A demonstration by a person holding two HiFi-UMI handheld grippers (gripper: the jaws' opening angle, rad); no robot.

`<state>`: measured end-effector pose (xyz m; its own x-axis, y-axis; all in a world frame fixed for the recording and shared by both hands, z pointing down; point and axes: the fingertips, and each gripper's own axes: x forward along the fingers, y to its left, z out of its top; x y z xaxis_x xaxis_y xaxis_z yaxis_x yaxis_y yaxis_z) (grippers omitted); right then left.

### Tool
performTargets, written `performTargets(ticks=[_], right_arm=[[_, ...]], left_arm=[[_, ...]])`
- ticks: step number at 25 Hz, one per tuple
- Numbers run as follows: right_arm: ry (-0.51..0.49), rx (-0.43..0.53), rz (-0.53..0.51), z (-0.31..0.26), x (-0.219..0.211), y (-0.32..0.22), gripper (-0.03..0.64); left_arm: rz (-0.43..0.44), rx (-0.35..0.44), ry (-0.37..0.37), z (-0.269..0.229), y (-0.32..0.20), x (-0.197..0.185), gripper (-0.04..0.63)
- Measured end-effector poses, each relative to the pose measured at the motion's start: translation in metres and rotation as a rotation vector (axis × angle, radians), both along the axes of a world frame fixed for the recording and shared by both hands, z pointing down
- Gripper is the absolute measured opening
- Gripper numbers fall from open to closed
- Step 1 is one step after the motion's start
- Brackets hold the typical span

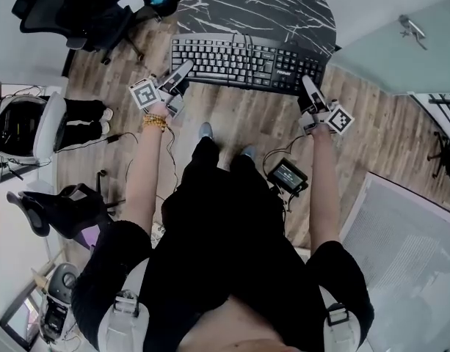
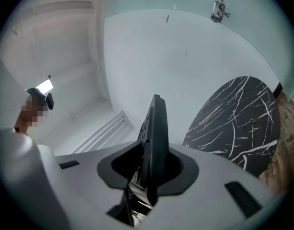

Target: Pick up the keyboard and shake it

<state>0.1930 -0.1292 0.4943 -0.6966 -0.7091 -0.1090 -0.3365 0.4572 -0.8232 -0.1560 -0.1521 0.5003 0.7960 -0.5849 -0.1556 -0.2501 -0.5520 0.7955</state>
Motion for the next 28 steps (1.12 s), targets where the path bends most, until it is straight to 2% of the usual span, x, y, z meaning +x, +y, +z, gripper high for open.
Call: performTargets(ticks=[9, 14, 17, 21, 25, 28], right_arm=[[0.087, 0.14, -0.124, -0.008, 0.005, 0.0, 0.109], [0.152, 0.201, -0.235, -0.009, 0.002, 0.013, 0.11], [0.25, 0.237, -0.331, -0.006, -0.002, 0.026, 0.11], [0.434, 0.269, -0.468, 0.005, -0.011, 0.041, 0.112], [0.512, 0.327, -0.503, 0.002, -0.013, 0.048, 0.11], [0.565, 0.411, -0.509, -0.007, -0.014, 0.051, 0.107]], left_arm=[[0.17, 0.087, -0.073, -0.009, 0.003, 0.008, 0.109], [0.28, 0.16, -0.124, -0.016, 0.014, 0.011, 0.097], [0.332, 0.214, -0.17, -0.017, 0.023, 0.009, 0.095], [0.37, 0.293, -0.236, -0.019, 0.032, 0.005, 0.095], [0.398, 0.391, -0.296, -0.026, 0.039, 0.006, 0.095], [0.422, 0.473, -0.346, -0.034, 0.044, 0.007, 0.095]])
